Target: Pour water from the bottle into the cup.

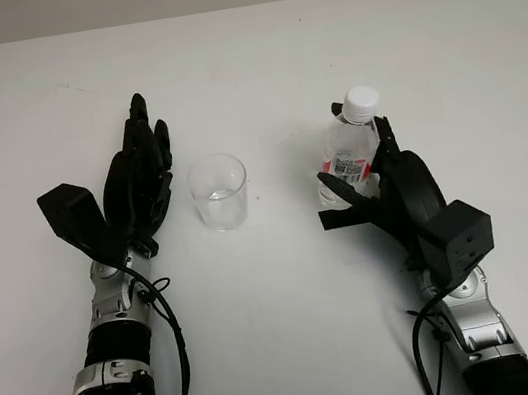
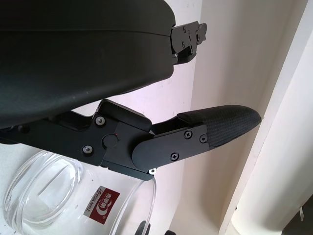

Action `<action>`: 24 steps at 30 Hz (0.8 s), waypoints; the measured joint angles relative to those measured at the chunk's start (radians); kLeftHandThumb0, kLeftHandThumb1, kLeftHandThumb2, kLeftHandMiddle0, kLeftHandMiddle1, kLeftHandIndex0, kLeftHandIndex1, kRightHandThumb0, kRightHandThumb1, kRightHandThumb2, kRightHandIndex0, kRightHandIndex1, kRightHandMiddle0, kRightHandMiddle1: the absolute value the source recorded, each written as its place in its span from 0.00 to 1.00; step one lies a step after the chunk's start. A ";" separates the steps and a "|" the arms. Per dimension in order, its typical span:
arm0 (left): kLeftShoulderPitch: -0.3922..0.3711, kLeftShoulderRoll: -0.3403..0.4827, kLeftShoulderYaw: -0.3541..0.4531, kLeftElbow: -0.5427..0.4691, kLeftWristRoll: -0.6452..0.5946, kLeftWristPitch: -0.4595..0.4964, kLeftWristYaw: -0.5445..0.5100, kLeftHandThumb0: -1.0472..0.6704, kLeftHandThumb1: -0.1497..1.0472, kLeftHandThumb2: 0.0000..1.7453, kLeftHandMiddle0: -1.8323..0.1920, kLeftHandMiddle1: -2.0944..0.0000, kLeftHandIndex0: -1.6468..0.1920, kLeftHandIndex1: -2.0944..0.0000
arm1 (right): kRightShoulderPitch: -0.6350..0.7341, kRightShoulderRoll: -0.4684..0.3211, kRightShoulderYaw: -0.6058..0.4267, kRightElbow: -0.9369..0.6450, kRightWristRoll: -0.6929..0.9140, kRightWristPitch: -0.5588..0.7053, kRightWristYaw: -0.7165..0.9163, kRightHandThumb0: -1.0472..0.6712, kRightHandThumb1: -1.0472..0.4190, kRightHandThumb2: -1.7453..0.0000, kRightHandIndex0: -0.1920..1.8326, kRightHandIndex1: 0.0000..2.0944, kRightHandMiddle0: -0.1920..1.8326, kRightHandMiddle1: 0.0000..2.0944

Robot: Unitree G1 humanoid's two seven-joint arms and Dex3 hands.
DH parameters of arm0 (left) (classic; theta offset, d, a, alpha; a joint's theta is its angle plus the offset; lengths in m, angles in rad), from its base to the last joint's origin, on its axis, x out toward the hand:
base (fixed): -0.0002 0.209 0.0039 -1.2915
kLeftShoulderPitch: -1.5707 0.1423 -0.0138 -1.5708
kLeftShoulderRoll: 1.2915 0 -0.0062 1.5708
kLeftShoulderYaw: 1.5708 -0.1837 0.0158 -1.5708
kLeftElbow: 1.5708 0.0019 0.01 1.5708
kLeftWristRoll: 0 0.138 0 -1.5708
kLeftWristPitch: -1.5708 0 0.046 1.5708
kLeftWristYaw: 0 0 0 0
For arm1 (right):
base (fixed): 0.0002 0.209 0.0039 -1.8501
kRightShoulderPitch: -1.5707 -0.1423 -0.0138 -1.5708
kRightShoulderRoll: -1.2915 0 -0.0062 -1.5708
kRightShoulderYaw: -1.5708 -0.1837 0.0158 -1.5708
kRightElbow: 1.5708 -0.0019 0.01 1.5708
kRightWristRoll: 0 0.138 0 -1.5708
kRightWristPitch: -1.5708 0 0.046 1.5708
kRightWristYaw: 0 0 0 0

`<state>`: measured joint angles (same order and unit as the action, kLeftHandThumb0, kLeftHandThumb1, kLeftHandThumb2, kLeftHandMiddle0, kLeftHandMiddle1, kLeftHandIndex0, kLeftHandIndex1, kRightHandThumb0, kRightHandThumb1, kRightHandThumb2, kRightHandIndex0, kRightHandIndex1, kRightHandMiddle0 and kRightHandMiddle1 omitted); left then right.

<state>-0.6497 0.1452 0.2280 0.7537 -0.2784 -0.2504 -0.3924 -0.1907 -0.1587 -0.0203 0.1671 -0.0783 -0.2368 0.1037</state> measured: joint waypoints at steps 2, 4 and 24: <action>0.000 0.000 0.000 0.000 0.000 0.000 0.000 0.12 1.00 0.40 0.98 0.97 1.00 0.98 | 0.004 -0.010 0.001 -0.021 0.003 0.030 0.020 0.16 0.06 0.97 0.00 0.00 0.00 0.01; 0.000 0.000 0.000 0.000 0.001 0.000 0.004 0.12 1.00 0.40 0.98 0.97 1.00 0.98 | 0.006 -0.019 0.000 -0.039 0.013 0.060 0.043 0.14 0.08 0.98 0.00 0.00 0.00 0.00; 0.001 -0.006 -0.001 -0.006 0.000 0.006 0.006 0.12 1.00 0.40 0.99 0.98 1.00 0.99 | 0.073 -0.063 -0.041 -0.113 0.037 0.062 0.059 0.02 0.07 0.97 0.00 0.00 0.00 0.00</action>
